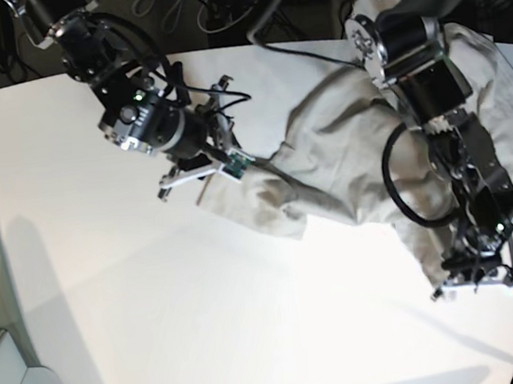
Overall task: Layout the t-shirt on the table in an organized manner, then fold the t-shirt properly
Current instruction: 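Grasp the shirt body with the left gripper and pull it outward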
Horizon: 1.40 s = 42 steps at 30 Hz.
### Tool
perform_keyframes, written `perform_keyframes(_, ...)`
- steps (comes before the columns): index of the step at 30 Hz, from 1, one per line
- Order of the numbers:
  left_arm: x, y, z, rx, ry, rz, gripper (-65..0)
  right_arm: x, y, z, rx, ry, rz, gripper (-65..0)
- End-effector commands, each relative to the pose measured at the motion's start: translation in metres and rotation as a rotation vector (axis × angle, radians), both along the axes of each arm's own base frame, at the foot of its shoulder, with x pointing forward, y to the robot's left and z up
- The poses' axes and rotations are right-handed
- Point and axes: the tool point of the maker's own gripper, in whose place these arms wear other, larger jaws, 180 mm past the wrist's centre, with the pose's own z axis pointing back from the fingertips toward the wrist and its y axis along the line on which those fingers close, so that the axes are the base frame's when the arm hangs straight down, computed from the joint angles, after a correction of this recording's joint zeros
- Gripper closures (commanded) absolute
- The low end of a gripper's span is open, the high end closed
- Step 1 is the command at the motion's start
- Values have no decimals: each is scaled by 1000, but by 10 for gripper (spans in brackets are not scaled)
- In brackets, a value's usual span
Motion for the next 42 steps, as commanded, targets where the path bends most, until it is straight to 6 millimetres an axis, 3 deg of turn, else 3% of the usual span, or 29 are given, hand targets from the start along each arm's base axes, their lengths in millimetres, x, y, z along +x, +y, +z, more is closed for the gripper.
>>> perform_keyframes(1,17,5,36,23,-95,10,-3,7,5,13,29,-38,10,-94)
perform_keyframes(8,51,-2,107,-62,-275,-29,-3,10,4,15,27,-46,8,-94)
perform_keyframes(13,81,-16,142,37,-339,-95,-3,11,6,16,32,-47,6,-94)
perform_keyframes(17,108,-27,138,106,-349,-119,-4,11,7,17,35,-49,6,-94)
perform_keyframes(23,139,-42,114,182,-318,-145,-16,10,4,15,27,-46,5,-94)
perform_keyframes(27,143,-45,109,188,-292,-158,-146,15,-4,16,28,-48,-25,-94)
perform_keyframes(30,139,-41,100,179,-250,-166,-268,18,-7,18,31,-54,-39,-94)
perform_keyframes(34,119,-39,91,124,-209,-188,-284,19,-8,18,28,-56,-37,-94)
perform_keyframes(37,80,-34,67,26,-150,-208,-285,19,-8,18,26,-57,-37,-94)
perform_keyframes(42,-7,-19,15,-89,-56,-179,-284,24,-12,21,16,-71,-38,-94)
